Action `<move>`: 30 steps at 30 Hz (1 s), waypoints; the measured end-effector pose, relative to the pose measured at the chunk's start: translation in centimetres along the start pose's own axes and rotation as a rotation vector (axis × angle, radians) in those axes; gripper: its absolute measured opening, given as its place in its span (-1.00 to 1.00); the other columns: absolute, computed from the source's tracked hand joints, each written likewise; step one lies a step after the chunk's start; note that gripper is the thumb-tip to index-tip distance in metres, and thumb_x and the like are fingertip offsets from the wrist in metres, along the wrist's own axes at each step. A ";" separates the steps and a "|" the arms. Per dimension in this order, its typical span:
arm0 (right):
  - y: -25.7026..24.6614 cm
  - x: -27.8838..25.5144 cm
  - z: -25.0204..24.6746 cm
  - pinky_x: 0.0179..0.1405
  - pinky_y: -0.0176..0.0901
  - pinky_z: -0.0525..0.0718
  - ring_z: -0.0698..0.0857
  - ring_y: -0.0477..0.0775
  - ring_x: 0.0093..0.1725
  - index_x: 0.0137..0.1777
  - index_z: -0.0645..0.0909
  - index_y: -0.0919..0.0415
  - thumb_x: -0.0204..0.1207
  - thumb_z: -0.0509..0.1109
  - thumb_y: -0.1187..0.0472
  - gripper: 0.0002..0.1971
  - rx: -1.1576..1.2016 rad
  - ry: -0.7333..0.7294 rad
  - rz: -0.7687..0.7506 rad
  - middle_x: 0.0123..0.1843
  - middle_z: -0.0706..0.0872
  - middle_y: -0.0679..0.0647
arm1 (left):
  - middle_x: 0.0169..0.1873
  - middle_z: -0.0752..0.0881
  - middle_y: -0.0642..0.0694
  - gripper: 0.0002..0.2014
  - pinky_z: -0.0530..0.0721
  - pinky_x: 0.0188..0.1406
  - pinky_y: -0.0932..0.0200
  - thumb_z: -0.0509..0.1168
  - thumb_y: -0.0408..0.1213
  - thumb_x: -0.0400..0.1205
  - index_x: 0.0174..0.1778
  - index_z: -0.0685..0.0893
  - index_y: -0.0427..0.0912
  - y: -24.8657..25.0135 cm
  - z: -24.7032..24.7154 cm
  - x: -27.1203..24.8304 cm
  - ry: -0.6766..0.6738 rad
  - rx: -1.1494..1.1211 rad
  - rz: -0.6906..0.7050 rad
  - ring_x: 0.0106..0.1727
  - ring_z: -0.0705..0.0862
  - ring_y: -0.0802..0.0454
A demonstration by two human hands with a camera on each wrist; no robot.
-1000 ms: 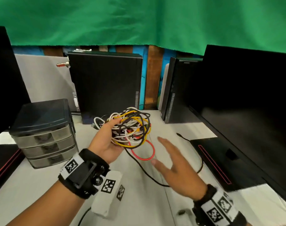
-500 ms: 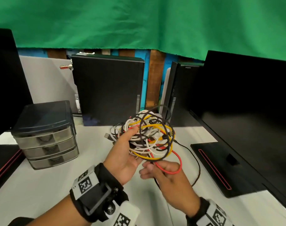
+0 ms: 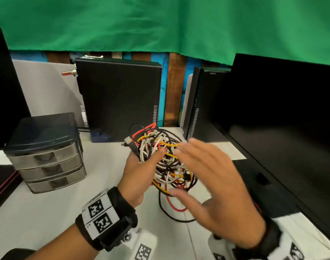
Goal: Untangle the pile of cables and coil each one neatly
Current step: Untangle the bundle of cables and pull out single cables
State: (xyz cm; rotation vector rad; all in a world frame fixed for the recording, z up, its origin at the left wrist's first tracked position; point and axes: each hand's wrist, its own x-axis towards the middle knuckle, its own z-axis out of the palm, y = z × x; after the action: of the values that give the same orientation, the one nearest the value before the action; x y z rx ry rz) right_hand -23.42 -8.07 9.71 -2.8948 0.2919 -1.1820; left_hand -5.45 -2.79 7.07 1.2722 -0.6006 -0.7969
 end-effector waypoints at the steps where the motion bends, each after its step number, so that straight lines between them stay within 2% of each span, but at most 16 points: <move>1: -0.3 -0.1 0.7 0.60 0.22 0.36 0.52 0.06 0.56 0.53 0.55 0.05 0.55 0.44 -0.16 -0.41 -0.090 -0.046 -0.010 0.49 0.63 -0.05 | 0.14 0.84 0.03 -0.65 0.76 0.20 -0.18 0.46 -0.16 0.65 0.36 0.66 0.10 0.1 0.0 -0.1 -0.018 0.052 0.036 0.17 0.81 0.03; 3: 0.3 -0.5 1.9 0.53 0.29 0.39 0.68 0.04 0.30 0.35 0.66 0.00 0.57 0.36 -0.13 -0.59 -0.242 -0.075 -0.008 0.19 0.76 -0.09 | 0.11 0.84 0.08 -0.66 0.72 0.26 -0.13 0.47 -0.20 0.63 0.33 0.68 0.07 0.2 0.0 -0.1 -0.018 0.105 0.089 0.16 0.81 0.10; 5: 1.3 -0.6 2.2 0.32 0.21 0.56 0.69 0.04 -0.08 0.06 0.78 0.02 0.60 0.35 -0.02 -0.78 -0.282 -0.077 -0.067 -0.17 0.72 -0.09 | 0.05 0.85 0.13 -0.67 0.74 0.23 -0.05 0.49 -0.22 0.61 0.29 0.69 0.07 0.3 -0.1 0.0 -0.001 0.139 0.107 0.10 0.82 0.16; 7: 2.1 -0.5 2.2 0.00 0.01 0.65 0.60 0.04 -0.26 -0.10 0.79 0.05 0.60 0.41 0.09 -0.87 -0.275 -0.124 -0.132 -0.32 0.64 -0.09 | 0.02 0.86 0.15 -0.66 0.75 0.20 -0.01 0.50 -0.24 0.60 0.27 0.68 0.08 0.4 -0.2 0.2 -0.015 0.167 0.094 0.07 0.82 0.18; 9: 3.0 -0.3 1.5 -0.19 -0.08 0.57 0.57 0.08 -0.33 -0.15 0.77 0.08 0.53 0.46 0.20 -0.93 -0.258 -0.091 -0.113 -0.37 0.61 -0.05 | 0.01 0.86 0.17 -0.66 0.75 0.14 0.08 0.50 -0.27 0.60 0.26 0.68 0.08 0.3 -0.5 0.4 -0.017 0.184 0.098 0.03 0.82 0.23; 11: 5.1 -0.1 0.4 -0.24 0.00 0.65 0.65 0.15 -0.35 -0.15 0.74 0.14 0.55 0.44 0.28 -0.92 -0.199 0.120 0.128 -0.35 0.67 0.01 | -0.02 0.85 0.20 -0.67 0.72 0.00 0.23 0.49 -0.29 0.60 0.25 0.68 0.08 0.2 -0.9 1.0 0.013 0.175 0.111 -0.02 0.81 0.30; 13: 8.1 -0.6 -1.2 -0.18 0.12 0.73 0.73 0.12 -0.29 -0.09 0.71 0.16 0.66 0.39 0.22 -0.89 -0.050 0.395 0.509 -0.29 0.73 0.00 | -0.01 0.86 0.16 -0.66 0.73 -0.05 0.22 0.49 -0.30 0.60 0.28 0.68 0.04 0.3 -1.5 1.6 0.045 0.131 0.090 -0.02 0.82 0.25; 14: 9.6 -1.0 -1.8 -0.12 0.16 0.75 0.75 0.13 -0.24 -0.04 0.69 0.16 0.66 0.38 0.19 -0.90 -0.013 0.450 0.671 -0.26 0.75 0.00 | 0.01 0.87 0.10 -0.65 0.77 -0.01 0.13 0.49 -0.29 0.60 0.30 0.68 0.00 0.4 -1.7 1.8 0.053 0.101 0.061 0.00 0.84 0.18; 16: 10.8 -1.6 -1.9 -0.02 0.14 0.73 0.77 0.23 -0.05 0.17 0.65 0.17 0.62 0.37 0.25 -0.84 -0.155 0.338 0.797 -0.07 0.79 0.08 | 0.04 0.87 0.01 -0.63 0.78 0.13 -0.05 0.50 -0.26 0.59 0.33 0.68 -0.04 0.4 -2.0 2.1 0.055 0.051 0.022 0.06 0.85 0.05; 17: 10.5 -1.7 -1.3 0.01 0.12 0.69 0.73 0.26 0.07 0.31 0.60 0.18 0.59 0.38 0.31 -0.70 -0.255 0.236 0.770 0.08 0.76 0.12 | 0.05 0.86 0.00 -0.62 0.77 0.17 -0.09 0.50 -0.25 0.59 0.34 0.67 -0.05 0.4 -2.0 2.2 0.056 0.043 0.020 0.08 0.84 0.02; 19: 8.3 -1.5 0.0 0.11 0.17 0.67 0.64 0.26 0.22 0.50 0.50 0.22 0.54 0.39 0.39 -0.50 -0.315 0.132 0.566 0.27 0.69 0.19 | 0.05 0.86 0.00 -0.62 0.78 0.17 -0.10 0.50 -0.26 0.60 0.34 0.66 -0.04 0.1 -1.8 2.3 0.047 0.051 0.023 0.08 0.85 0.02; 22: 3.8 -0.5 1.7 0.31 0.09 0.60 0.63 0.18 0.31 0.47 0.58 0.21 0.57 0.37 0.35 -0.55 -0.164 0.042 0.174 0.35 0.68 0.13 | 0.06 0.86 0.04 -0.64 0.79 0.08 0.01 0.49 -0.25 0.61 0.33 0.67 0.00 -0.4 -1.3 2.1 0.025 0.084 0.038 0.08 0.84 0.07; 24: 2.2 -0.6 2.9 0.27 0.03 0.57 0.66 0.10 0.25 0.33 0.69 0.14 0.57 0.43 0.17 -0.67 -0.084 -0.062 -0.002 0.26 0.72 0.03 | 0.04 0.86 0.04 -0.65 0.80 -0.07 0.16 0.49 -0.25 0.61 0.32 0.68 -0.02 -0.7 -1.3 2.0 0.019 0.083 0.026 0.06 0.84 0.09; 25: 1.8 -1.0 3.6 0.22 0.00 0.57 0.67 0.08 0.20 0.25 0.72 0.11 0.56 0.46 0.09 -0.71 -0.087 -0.097 -0.029 0.19 0.74 -0.01 | 0.04 0.87 0.01 -0.67 0.79 -0.14 0.21 0.48 -0.26 0.62 0.31 0.69 -0.05 -0.8 -1.3 1.9 0.009 0.075 0.013 0.04 0.85 0.08; 27: 1.8 -1.6 4.6 0.07 -0.05 0.58 0.67 0.06 0.07 0.14 0.76 0.07 0.55 0.45 -0.01 -0.75 -0.153 -0.139 -0.028 0.06 0.74 -0.06 | 0.03 0.87 -0.05 -0.68 0.80 -0.15 0.17 0.46 -0.27 0.63 0.31 0.69 -0.09 -1.0 -1.3 1.8 -0.017 0.061 -0.019 0.03 0.86 0.01; 30: 2.5 -1.6 4.9 -0.17 -0.10 0.52 0.62 0.04 -0.15 -0.04 0.79 0.06 0.60 0.35 0.00 -0.78 -0.239 -0.122 -0.029 -0.18 0.70 -0.09 | 0.03 0.87 -0.03 -0.65 0.82 -0.11 0.12 0.49 -0.28 0.61 0.32 0.68 -0.08 -1.3 -1.2 1.8 -0.027 0.066 -0.036 0.03 0.86 0.02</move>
State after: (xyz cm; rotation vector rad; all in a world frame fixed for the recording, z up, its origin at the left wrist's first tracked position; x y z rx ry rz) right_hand -21.52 -10.59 4.92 -3.1702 0.4172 -1.0340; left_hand -3.68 -3.65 5.50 1.3372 -0.6318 -0.8307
